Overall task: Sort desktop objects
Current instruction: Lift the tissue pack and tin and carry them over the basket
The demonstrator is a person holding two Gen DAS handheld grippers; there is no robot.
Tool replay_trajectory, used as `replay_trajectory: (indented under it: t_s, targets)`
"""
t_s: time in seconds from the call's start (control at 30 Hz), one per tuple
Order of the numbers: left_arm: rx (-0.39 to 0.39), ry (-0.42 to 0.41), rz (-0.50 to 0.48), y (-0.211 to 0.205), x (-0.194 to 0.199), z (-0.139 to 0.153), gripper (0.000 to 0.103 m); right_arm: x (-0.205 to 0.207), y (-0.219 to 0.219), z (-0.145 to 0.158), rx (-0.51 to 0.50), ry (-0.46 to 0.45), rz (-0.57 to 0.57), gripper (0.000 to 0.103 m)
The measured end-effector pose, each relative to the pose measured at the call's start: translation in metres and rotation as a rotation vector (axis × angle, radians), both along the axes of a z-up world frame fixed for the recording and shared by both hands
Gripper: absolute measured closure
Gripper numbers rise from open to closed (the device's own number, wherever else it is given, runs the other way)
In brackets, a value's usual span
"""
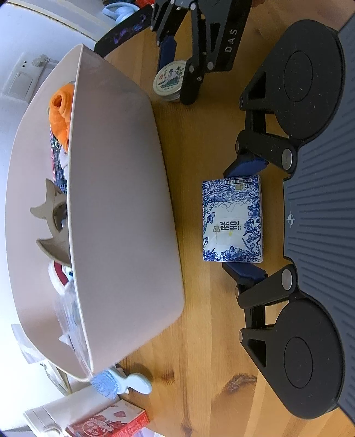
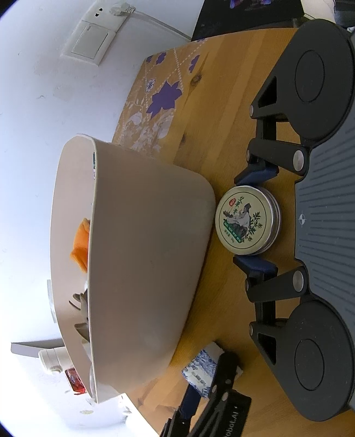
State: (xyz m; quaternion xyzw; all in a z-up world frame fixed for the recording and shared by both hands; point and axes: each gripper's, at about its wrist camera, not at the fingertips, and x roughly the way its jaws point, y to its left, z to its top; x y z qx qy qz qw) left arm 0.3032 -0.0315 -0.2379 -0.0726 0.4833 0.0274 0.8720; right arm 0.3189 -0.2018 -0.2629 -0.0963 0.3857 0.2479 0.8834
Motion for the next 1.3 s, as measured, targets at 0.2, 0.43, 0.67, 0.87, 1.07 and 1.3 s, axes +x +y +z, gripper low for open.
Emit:
replay_trajectory:
  t_s: [0.2,0.43,0.67,0.87,1.07,1.3]
  targets:
    - [-0.003,-0.007,-0.003,0.007,-0.008,0.005,0.039,-0.011,0.001,0.003,-0.01,0.012,-0.006,0.052]
    - [-0.008,-0.035,-0.019,0.02,-0.016,0.022,0.039,-0.027,0.003,0.018,-0.037,-0.003,-0.016,0.052]
    - [-0.007,-0.057,-0.026,0.027,-0.017,0.037,0.039,-0.041,0.001,0.041,-0.051,-0.057,-0.034,0.052]
    - [-0.007,-0.073,-0.029,0.033,-0.039,0.046,0.039,-0.054,-0.002,0.064,-0.05,-0.096,-0.035,0.052]
    - [-0.018,-0.083,-0.04,0.035,-0.047,0.058,0.039,-0.063,-0.004,0.09,-0.029,-0.134,-0.046,0.052]
    - [-0.024,-0.121,-0.031,0.043,-0.049,0.075,0.039,-0.068,-0.001,0.12,-0.028,-0.212,-0.02,0.052]
